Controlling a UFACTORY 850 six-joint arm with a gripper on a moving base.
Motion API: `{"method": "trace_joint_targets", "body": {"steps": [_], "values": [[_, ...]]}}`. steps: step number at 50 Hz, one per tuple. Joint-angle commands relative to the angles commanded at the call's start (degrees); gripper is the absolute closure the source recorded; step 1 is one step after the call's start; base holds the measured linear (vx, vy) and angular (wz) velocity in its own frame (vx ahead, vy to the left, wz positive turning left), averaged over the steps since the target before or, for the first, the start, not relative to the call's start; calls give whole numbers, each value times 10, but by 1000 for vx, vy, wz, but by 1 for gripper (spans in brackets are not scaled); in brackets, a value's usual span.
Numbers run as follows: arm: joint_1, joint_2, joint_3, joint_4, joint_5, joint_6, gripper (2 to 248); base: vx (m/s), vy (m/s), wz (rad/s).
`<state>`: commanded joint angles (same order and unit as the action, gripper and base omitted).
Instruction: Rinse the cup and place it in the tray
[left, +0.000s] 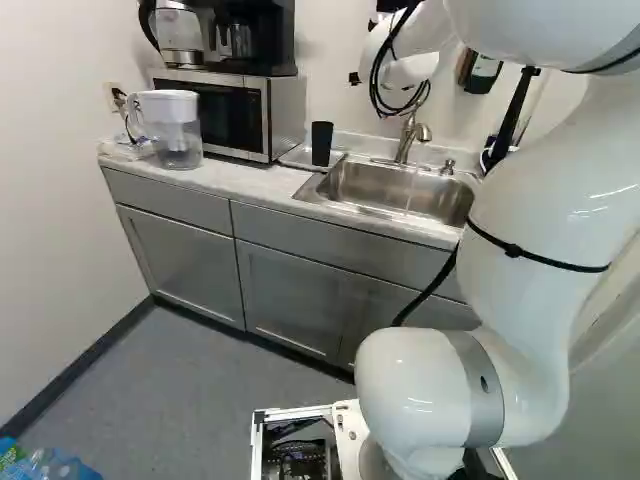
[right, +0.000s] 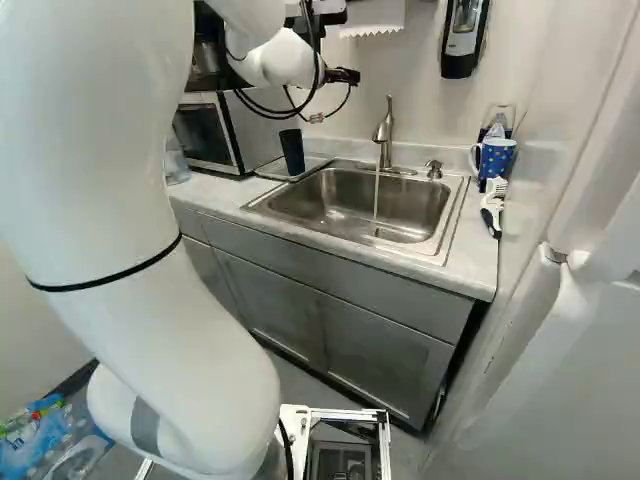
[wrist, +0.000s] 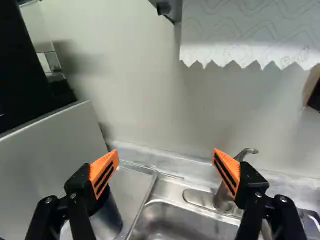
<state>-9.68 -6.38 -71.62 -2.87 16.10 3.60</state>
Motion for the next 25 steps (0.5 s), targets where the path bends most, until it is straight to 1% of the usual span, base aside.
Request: {"method": "trace_joint_targets", "body": {"steps": [25], "values": [[-35, -32, -34, 0, 0, 0, 3, 0, 0, 0]]}}
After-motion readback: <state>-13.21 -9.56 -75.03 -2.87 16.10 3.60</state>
